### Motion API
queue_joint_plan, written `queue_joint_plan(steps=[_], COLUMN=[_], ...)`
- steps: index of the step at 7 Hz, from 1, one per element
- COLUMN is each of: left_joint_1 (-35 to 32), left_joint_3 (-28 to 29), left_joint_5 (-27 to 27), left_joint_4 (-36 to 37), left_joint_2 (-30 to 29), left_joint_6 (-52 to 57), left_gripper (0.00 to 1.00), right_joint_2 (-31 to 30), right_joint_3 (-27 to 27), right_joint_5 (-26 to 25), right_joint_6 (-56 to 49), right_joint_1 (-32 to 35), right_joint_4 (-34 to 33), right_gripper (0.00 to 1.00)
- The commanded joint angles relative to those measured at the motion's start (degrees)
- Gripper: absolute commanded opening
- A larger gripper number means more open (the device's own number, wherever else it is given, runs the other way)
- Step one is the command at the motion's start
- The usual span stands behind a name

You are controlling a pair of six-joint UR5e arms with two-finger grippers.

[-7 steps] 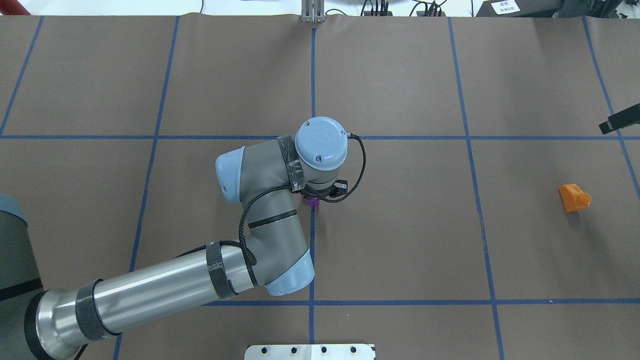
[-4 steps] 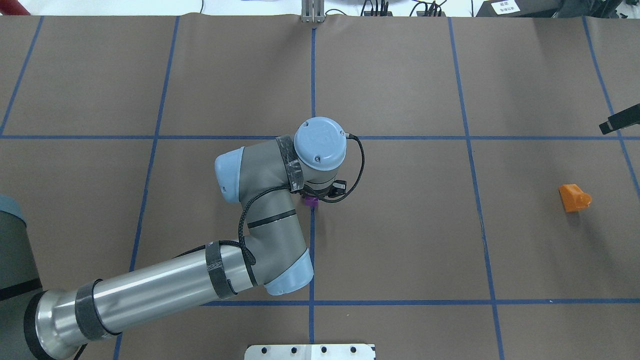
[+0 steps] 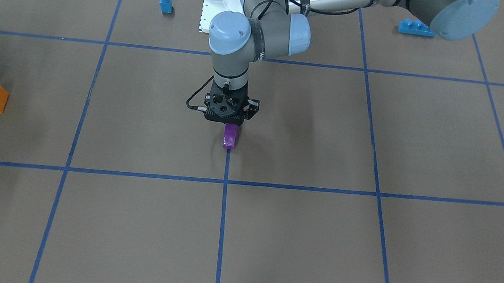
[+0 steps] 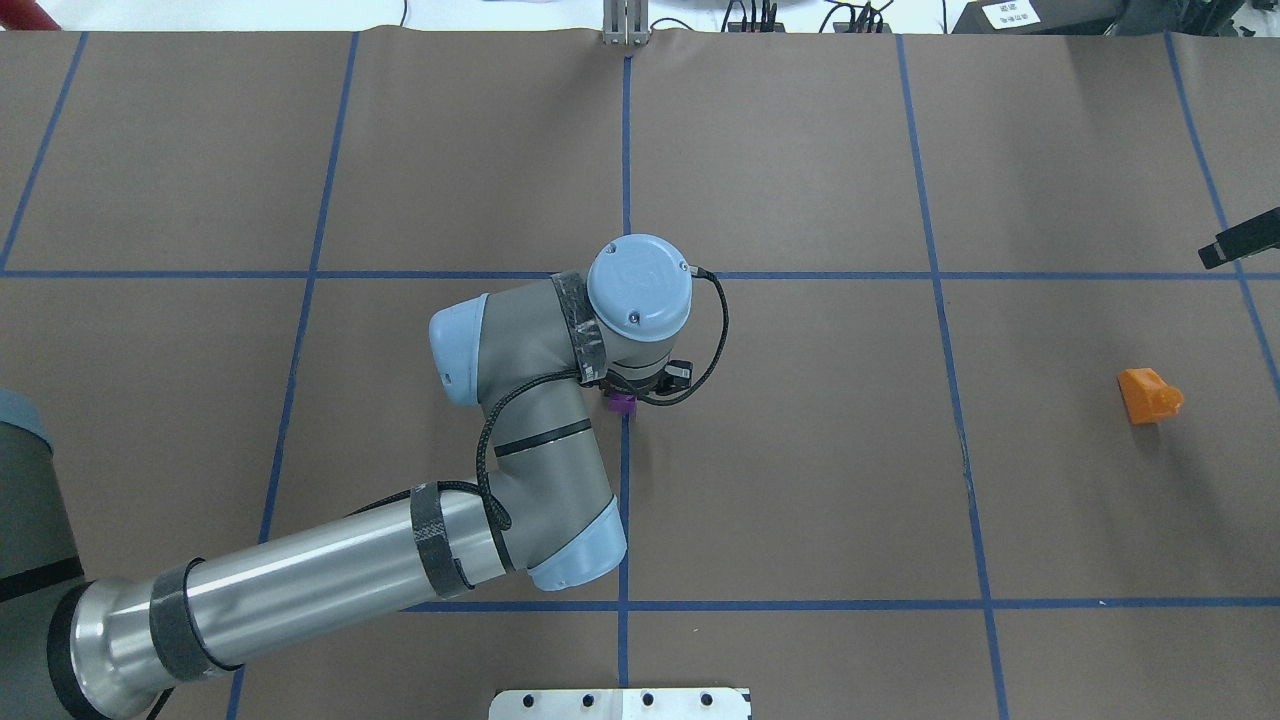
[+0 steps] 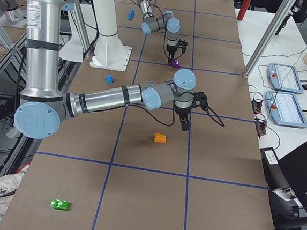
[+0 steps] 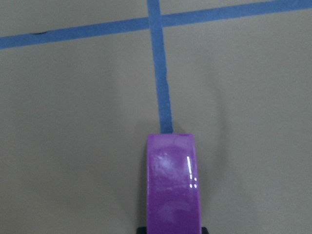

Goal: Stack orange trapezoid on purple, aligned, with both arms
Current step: 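Lower the purple trapezoid onto the table with the left gripper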

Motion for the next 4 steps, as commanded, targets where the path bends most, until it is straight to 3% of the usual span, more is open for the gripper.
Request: queue_joint_plan(steps=[1, 2, 4], left_joint_1=[0.0, 0.0, -1.1], left_joint_3=[0.4, 0.4, -0.7], left_joint_5=[-0.1, 0.0, -0.5], left_joint_4=[-0.1, 0.1, 0.2], left_joint_2=[0.0, 0.1, 0.1], left_joint_6=[0.0, 0.0, 0.3], left_gripper=[0.71, 1.0, 1.0], right_joint_2=[0.0, 0.0, -0.3], right_joint_3=[0.0, -0.1, -0.1], right_joint_5=[0.0, 0.0, 0.0], right_joint_6=[0.0, 0.0, -0.1], right_joint_1=[0.0, 0.0, 0.0], right_joint_4=[0.0, 0.0, 0.0], right_gripper=[1.0, 1.0, 1.0])
